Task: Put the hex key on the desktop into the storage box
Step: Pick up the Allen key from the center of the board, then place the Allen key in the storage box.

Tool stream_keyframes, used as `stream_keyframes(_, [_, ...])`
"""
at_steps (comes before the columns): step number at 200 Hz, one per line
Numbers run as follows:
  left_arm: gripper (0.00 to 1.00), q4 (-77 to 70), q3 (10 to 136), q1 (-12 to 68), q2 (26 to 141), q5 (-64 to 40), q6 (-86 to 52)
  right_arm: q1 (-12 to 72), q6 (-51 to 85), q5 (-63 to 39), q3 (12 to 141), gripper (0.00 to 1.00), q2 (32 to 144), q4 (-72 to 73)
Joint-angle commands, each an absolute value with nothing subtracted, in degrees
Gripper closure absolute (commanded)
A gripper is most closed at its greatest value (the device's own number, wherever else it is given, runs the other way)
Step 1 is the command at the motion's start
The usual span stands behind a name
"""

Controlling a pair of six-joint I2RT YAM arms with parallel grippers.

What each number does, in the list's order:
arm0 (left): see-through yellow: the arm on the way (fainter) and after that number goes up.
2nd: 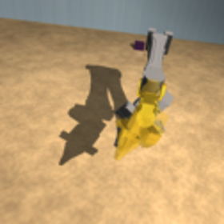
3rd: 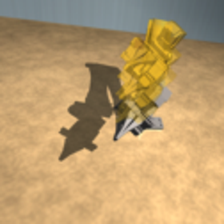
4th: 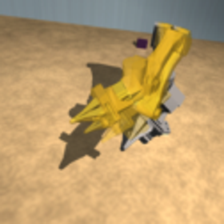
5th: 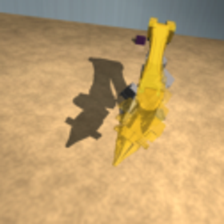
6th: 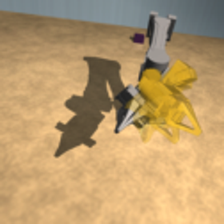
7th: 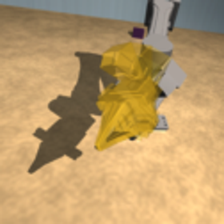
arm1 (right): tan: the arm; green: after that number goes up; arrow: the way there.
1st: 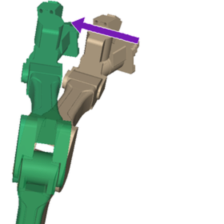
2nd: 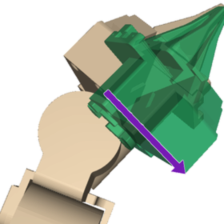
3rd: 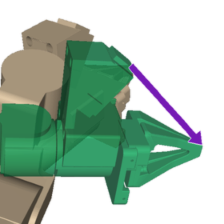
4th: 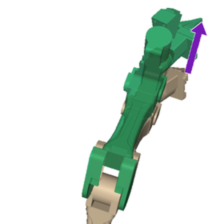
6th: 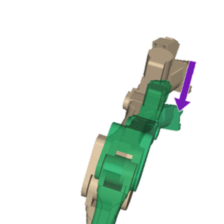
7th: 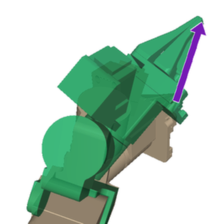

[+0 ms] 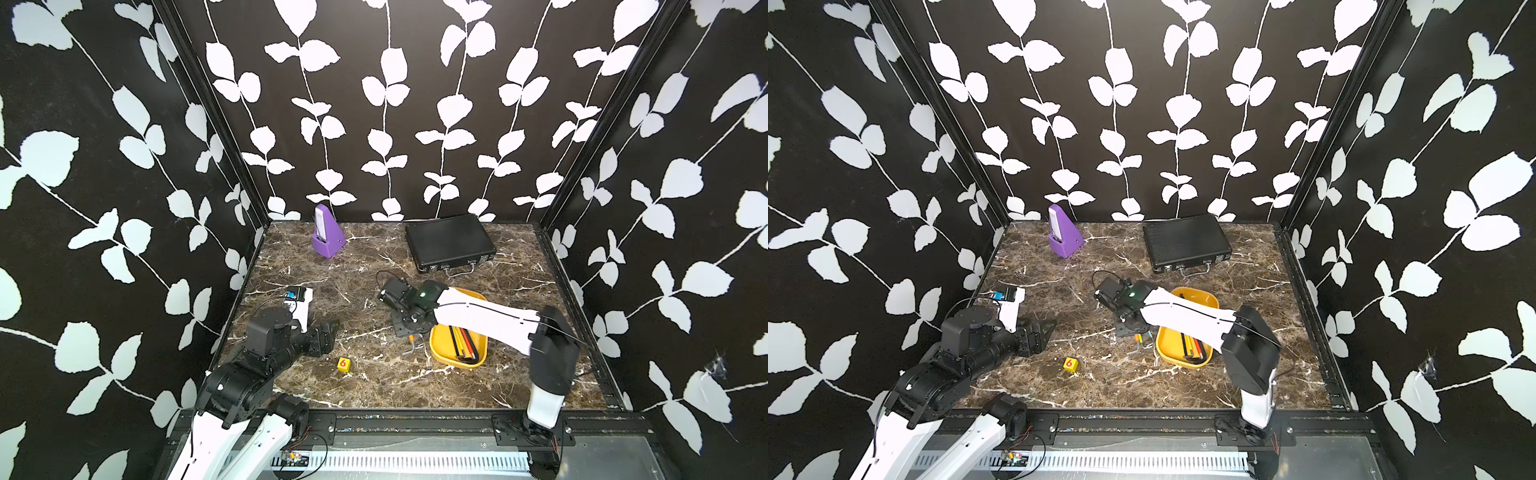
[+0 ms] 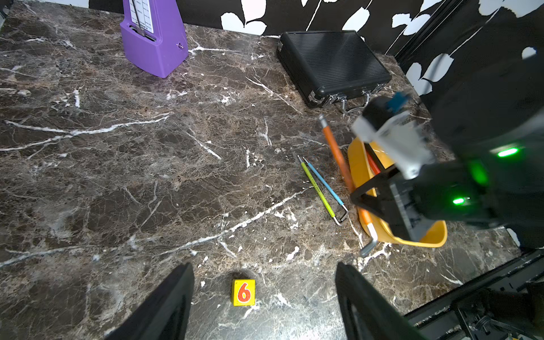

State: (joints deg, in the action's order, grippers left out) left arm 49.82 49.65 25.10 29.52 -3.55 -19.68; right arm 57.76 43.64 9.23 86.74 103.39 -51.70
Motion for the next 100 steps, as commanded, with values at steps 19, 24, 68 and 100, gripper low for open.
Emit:
stream_keyframes(19, [0.24, 49.89, 49.13, 25.31, 29.62, -3.25, -19.78, 52.55, 40.59, 10.87, 82.62, 1.0, 95.34, -55.73])
stream_keyframes(24, [0.23, 49.92, 49.13, 25.3, 29.58, -3.27, -19.78, 51.76, 40.16, 10.92, 81.68, 1.0, 94.19, -55.94])
stream_keyframes(68, [0.23, 49.73, 49.13, 25.27, 30.19, -3.49, -19.78, 42.56, 35.66, 7.71, 69.37, 1.0, 85.21, -54.25])
stream_keyframes(100, [0.24, 49.83, 49.17, 25.31, 30.01, -3.43, -19.75, 38.69, 33.05, 5.3, 65.23, 1.0, 85.61, -52.15])
